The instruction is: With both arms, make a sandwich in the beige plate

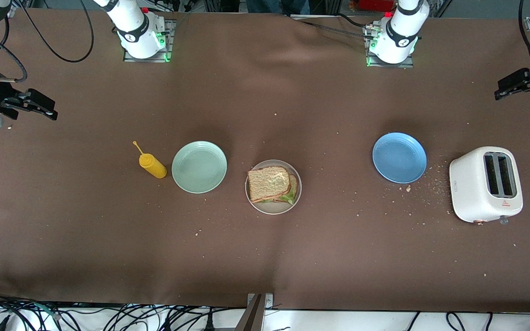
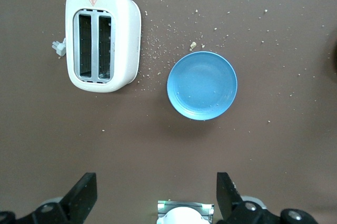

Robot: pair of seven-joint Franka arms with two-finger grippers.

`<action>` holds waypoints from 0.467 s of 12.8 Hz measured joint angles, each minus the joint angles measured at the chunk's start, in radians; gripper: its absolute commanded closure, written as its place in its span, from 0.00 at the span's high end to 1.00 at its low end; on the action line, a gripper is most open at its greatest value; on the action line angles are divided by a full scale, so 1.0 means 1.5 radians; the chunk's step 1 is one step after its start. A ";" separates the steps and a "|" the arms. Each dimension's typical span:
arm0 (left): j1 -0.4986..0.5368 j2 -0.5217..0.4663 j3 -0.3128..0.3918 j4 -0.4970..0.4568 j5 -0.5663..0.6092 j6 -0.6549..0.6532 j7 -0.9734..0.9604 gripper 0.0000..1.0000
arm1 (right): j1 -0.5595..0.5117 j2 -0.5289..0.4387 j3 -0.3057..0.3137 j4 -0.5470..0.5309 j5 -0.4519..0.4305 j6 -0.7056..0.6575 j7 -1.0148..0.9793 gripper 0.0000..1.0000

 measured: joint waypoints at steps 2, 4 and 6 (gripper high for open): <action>-0.016 -0.019 0.000 -0.001 -0.011 0.000 -0.010 1.00 | 0.000 0.000 0.000 0.000 0.000 0.000 0.000 1.00; -0.024 -0.014 -0.001 -0.003 -0.014 0.010 -0.020 1.00 | 0.000 0.000 0.000 0.000 0.000 0.000 0.000 1.00; -0.029 -0.010 -0.001 -0.004 -0.015 0.029 -0.021 1.00 | 0.000 0.000 0.000 0.000 0.000 0.000 0.000 1.00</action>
